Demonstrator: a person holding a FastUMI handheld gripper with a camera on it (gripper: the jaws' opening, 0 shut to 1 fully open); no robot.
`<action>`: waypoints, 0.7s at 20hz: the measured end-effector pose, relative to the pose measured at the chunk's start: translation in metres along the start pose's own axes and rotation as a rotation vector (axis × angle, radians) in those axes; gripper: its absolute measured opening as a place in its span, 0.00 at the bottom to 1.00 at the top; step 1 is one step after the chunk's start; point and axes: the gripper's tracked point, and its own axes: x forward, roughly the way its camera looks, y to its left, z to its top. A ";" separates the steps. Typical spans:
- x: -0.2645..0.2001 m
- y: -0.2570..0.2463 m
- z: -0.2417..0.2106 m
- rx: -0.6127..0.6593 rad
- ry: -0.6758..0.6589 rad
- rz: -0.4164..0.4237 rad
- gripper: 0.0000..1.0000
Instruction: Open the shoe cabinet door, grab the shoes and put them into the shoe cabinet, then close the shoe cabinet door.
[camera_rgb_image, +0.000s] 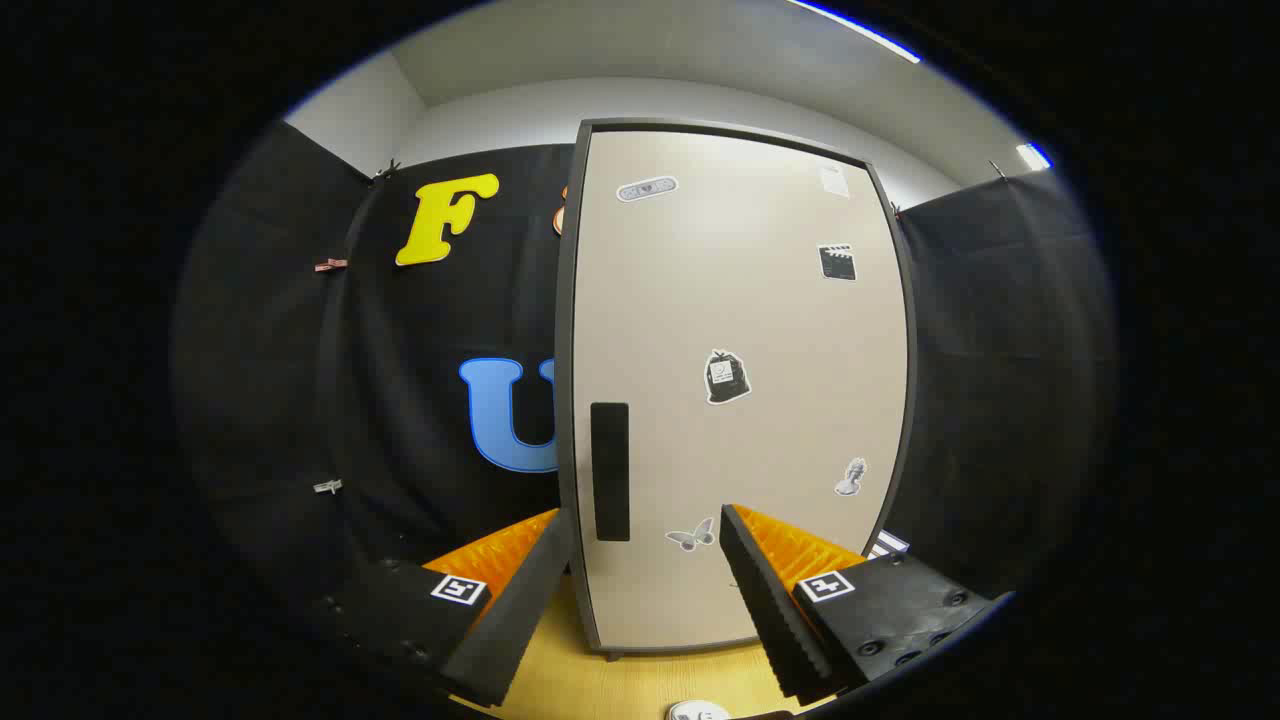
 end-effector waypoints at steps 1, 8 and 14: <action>0.000 0.000 0.000 0.000 0.001 0.000 0.97; 0.004 0.005 -0.003 0.004 0.011 0.009 0.97; 0.012 0.009 -0.007 0.008 0.024 0.014 0.97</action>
